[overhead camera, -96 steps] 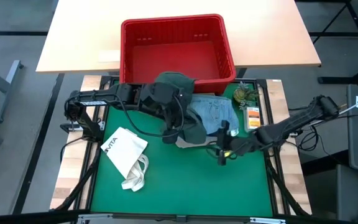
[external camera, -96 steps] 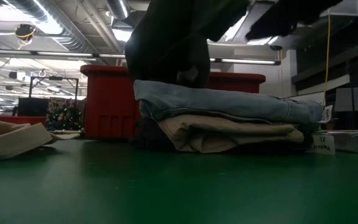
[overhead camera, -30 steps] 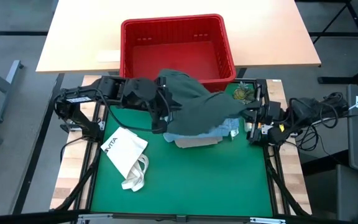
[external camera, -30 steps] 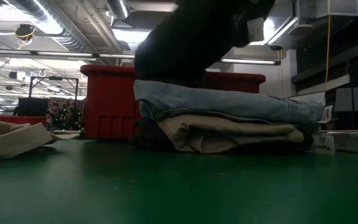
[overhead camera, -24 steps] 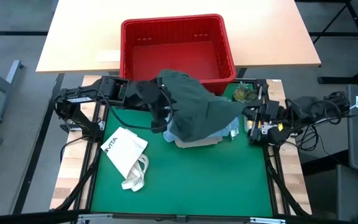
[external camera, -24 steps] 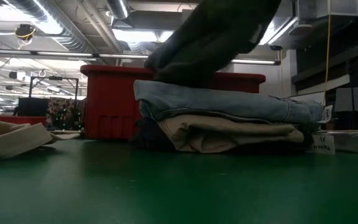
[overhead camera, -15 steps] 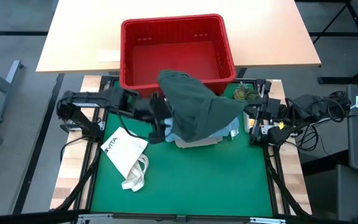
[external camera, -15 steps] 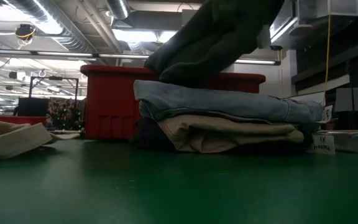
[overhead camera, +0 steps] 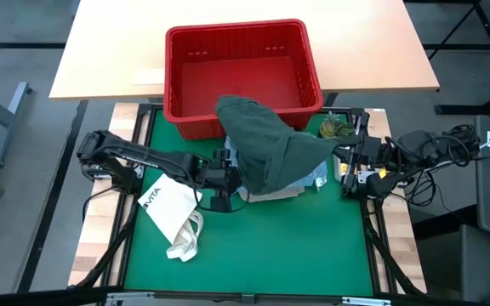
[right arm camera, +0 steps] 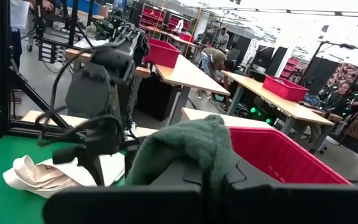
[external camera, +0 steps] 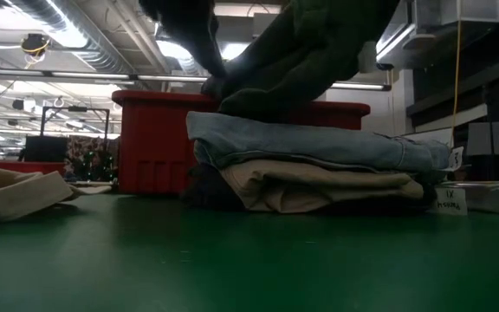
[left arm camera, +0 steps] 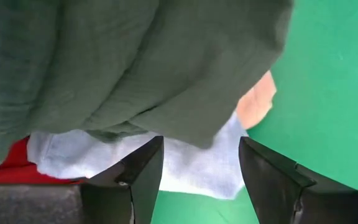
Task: Fold laundry
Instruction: Remove green polo shirt from the laundry bin
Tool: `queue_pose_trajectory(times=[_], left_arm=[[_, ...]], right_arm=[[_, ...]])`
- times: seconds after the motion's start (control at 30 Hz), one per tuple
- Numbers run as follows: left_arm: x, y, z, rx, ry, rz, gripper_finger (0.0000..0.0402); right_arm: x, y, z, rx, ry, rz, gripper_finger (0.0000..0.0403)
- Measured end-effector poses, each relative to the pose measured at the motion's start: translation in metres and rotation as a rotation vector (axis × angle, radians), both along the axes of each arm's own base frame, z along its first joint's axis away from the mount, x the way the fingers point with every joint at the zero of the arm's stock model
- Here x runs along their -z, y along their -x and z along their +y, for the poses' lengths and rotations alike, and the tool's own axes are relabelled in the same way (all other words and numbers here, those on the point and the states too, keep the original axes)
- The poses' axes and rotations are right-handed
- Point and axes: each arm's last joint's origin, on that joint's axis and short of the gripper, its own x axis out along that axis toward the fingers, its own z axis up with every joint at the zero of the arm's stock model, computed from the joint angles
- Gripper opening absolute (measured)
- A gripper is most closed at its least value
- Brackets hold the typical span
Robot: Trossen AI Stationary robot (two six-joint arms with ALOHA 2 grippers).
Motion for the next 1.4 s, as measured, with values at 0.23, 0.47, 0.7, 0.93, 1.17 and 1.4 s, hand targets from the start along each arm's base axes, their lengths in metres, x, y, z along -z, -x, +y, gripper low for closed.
queue_pose_trajectory(times=[0.23, 0.47, 0.7, 0.93, 1.17, 1.4], left_arm=[[0.026, -0.003, -0.001, 0.043, -0.03, -0.037, 0.0204], [0.044, -0.004, 0.007, 0.011, -0.047, -0.082, 0.0204], [0.044, -0.006, 0.014, -0.032, -0.077, -0.11, 0.0143], [0.018, -0.014, 0.014, -0.051, -0.086, -0.17, 0.0011], [-0.046, -0.01, -0.003, -0.006, -0.076, -0.178, 0.0004], [-0.12, 0.018, -0.025, 0.017, -0.033, -0.201, 0.0002]], right_arm=[[0.0, 0.0, 0.0, 0.0, -0.001, 0.0, 0.0001], [0.0, 0.0, 0.0, 0.0, -0.001, -0.001, 0.0001], [0.0, 0.0, 0.0, 0.0, 0.0, 0.0, 0.0001], [0.006, 0.0, 0.0, -0.011, 0.029, 0.064, 0.0001], [0.008, 0.01, -0.004, -0.011, 0.044, 0.11, 0.0001], [-0.015, 0.03, -0.014, 0.047, 0.013, 0.143, 0.0001]])
